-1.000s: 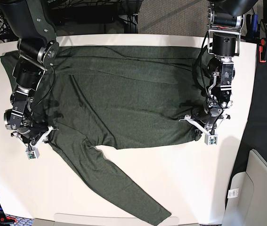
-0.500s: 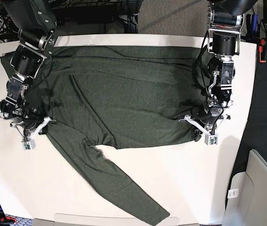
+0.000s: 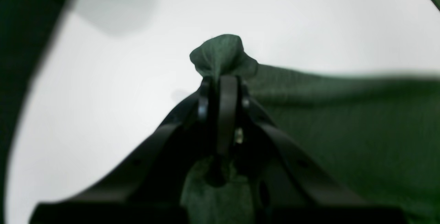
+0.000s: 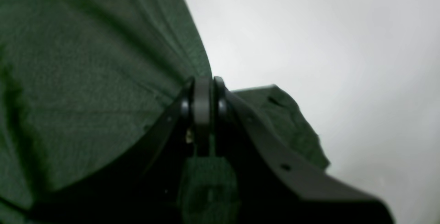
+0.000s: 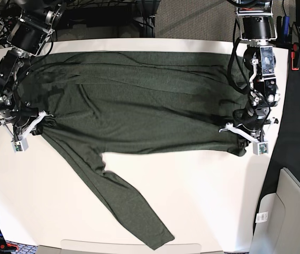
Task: Fold the T-shirt properly
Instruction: 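Pull the held hem edges with both grippers toward the collar fold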
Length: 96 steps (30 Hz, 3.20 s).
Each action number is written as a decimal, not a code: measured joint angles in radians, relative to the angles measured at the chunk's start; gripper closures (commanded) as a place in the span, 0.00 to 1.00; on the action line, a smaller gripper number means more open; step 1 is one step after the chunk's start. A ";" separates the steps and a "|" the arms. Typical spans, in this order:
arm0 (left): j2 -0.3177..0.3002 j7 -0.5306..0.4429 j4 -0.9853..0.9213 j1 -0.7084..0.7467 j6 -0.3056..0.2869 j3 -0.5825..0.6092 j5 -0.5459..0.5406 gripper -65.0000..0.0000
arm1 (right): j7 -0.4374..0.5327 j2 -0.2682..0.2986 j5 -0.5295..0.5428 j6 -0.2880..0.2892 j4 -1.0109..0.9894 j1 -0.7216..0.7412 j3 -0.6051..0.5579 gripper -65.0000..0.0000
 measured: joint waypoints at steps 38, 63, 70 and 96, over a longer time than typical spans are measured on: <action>0.005 0.053 0.280 0.199 -0.007 0.000 -0.005 1.00 | 0.114 -0.019 -0.204 -0.004 -0.389 0.270 0.016 0.54; 0.006 0.053 0.280 0.198 -0.007 -0.002 -0.007 1.00 | -0.005 -0.026 0.100 0.001 -0.489 0.247 -0.033 0.99; 0.006 0.053 0.283 0.198 -0.008 -0.006 -0.006 1.00 | -0.196 0.012 0.264 -0.001 -0.187 0.110 -0.026 0.99; 0.004 0.053 0.376 0.313 -0.011 -0.058 -0.007 1.00 | -0.259 0.135 0.649 -0.001 0.097 -0.193 0.127 0.99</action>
